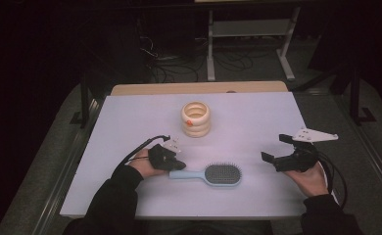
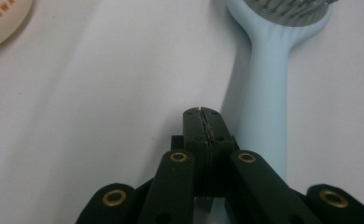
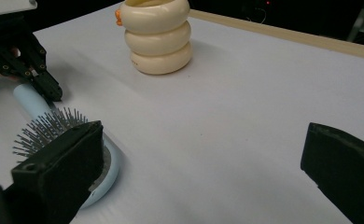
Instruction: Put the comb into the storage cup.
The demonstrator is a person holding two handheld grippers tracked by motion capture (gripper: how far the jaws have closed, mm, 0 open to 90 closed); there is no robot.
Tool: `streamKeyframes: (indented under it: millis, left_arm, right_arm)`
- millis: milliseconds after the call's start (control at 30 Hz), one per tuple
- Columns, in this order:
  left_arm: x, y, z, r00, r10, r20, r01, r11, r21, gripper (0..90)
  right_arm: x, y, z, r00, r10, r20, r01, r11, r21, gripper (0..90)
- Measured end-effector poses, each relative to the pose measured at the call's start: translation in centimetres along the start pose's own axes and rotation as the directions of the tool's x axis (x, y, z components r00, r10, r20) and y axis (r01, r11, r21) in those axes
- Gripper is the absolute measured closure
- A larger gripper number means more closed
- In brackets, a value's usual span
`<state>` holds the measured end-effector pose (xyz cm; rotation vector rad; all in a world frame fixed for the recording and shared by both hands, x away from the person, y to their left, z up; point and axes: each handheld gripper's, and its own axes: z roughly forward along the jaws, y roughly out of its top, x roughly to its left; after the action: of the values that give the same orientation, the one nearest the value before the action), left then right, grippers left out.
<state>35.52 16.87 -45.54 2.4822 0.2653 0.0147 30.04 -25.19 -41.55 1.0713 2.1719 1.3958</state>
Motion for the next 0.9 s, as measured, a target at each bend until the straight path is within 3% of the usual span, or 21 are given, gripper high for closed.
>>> streamKeyframes:
  millis: [900]
  left_arm:
    - [-1.5,-1.0,-1.2,0.9999,0.01,-0.007,-0.01,0.9994,0.033,90.0]
  right_arm:
    - [0.3,0.0,0.0,0.9998,-0.013,-0.012,0.013,0.9999,0.004,0.0]
